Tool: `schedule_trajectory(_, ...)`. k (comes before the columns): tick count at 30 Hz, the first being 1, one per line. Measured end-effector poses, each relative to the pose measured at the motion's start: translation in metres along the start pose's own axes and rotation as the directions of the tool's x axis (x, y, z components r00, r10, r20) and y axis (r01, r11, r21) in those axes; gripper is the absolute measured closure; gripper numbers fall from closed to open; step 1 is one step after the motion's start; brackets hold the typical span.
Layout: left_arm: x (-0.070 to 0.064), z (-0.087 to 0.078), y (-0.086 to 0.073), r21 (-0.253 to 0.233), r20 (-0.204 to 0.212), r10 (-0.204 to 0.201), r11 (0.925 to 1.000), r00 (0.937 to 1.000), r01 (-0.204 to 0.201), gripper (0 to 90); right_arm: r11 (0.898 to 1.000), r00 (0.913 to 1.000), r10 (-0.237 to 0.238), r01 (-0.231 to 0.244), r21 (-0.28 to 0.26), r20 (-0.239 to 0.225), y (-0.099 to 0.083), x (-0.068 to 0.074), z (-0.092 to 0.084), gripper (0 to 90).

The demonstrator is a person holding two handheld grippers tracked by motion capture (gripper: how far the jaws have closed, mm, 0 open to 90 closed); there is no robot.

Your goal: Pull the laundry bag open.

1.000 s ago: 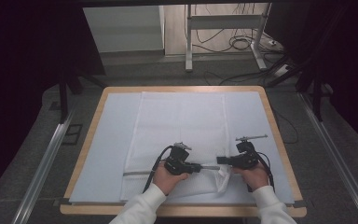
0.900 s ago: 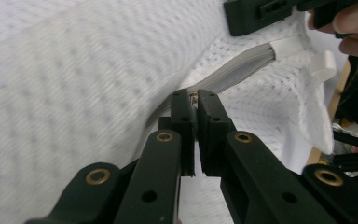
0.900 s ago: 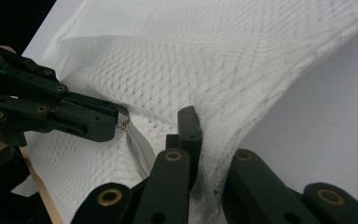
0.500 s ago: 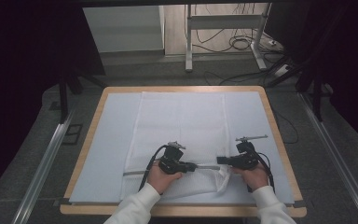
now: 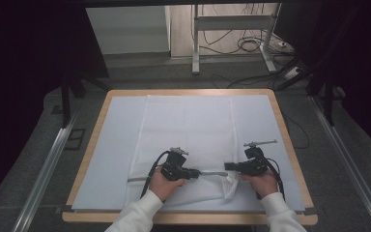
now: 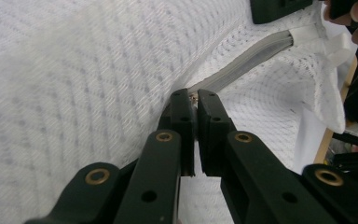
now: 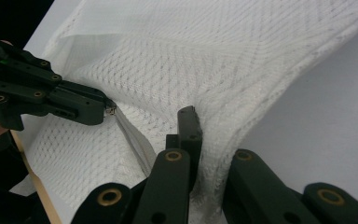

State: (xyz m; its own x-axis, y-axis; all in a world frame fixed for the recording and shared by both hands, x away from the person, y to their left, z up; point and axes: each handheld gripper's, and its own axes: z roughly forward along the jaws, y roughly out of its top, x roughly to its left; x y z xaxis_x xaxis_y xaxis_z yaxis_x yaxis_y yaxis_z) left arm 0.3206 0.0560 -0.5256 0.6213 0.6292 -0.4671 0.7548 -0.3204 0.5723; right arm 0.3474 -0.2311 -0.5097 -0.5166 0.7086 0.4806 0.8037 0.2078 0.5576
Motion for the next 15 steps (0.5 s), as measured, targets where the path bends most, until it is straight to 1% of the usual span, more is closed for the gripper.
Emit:
schedule_trajectory(2,0.0022,-0.0006,-0.0010,0.004,0.011,-0.002,1.0000,0.9999,0.002,86.6,1.000,1.0000,0.000,0.000,0.002,-0.001,-0.0001,-0.0001,0.0004,88.5)
schedule_trajectory(4,0.0022,-0.0005,-0.0018,-0.001,0.004,-0.007,1.0000,1.0000,0.007,86.7,1.000,1.0000,0.000,0.000,0.002,0.002,-0.0002,0.0002,0.0007,88.5)
schedule_trajectory(5,0.0037,-0.0012,-0.0021,0.006,0.005,-0.002,1.0000,1.0000,0.002,86.7,1.000,1.0000,-0.002,0.002,0.003,0.004,-0.0002,0.0001,0.0004,88.5)
schedule_trajectory(6,0.0042,-0.0014,-0.0026,0.000,0.007,-0.010,0.9999,0.9999,0.010,86.7,1.000,1.0000,0.001,-0.001,0.002,0.004,-0.0003,-0.0002,0.0001,88.5)
schedule_trajectory(7,0.0055,-0.0026,-0.0030,0.005,0.002,-0.004,1.0000,1.0000,0.004,86.7,1.000,1.0000,0.002,-0.002,0.002,0.003,-0.0004,-0.0003,-0.0002,88.5)
schedule_trajectory(9,0.0069,-0.0042,-0.0039,-0.002,0.001,-0.012,0.9999,0.9999,0.012,86.7,1.000,1.0000,0.002,-0.002,0.001,0.004,-0.0007,-0.0004,-0.0005,88.5)
schedule_trajectory(10,0.0086,-0.0056,-0.0046,0.001,-0.002,-0.008,1.0000,1.0000,0.008,86.7,1.000,1.0000,0.003,-0.003,0.000,0.005,-0.0008,-0.0003,-0.0003,88.5)
schedule_trajectory(11,0.0088,-0.0058,-0.0052,-0.005,0.003,-0.015,0.9999,0.9999,0.015,86.7,1.000,1.0000,0.003,-0.003,0.000,0.005,-0.0009,-0.0003,-0.0003,88.5)
schedule_trajectory(12,0.0100,-0.0069,-0.0061,0.002,-0.003,-0.008,1.0000,1.0000,0.008,86.7,1.000,1.0000,0.004,-0.004,0.002,0.003,-0.0009,-0.0002,-0.0003,88.5)
schedule_trajectory(13,0.0107,-0.0072,-0.0067,-0.002,0.004,-0.012,0.9999,0.9999,0.012,86.7,1.000,1.0000,0.001,-0.001,0.003,0.006,-0.0010,-0.0002,0.0000,88.5)
schedule_trajectory(15,0.0109,-0.0079,-0.0072,0.000,-0.002,-0.011,0.9999,0.9999,0.011,86.7,1.000,1.0000,0.000,0.000,0.003,0.007,-0.0011,0.0000,0.0004,88.5)
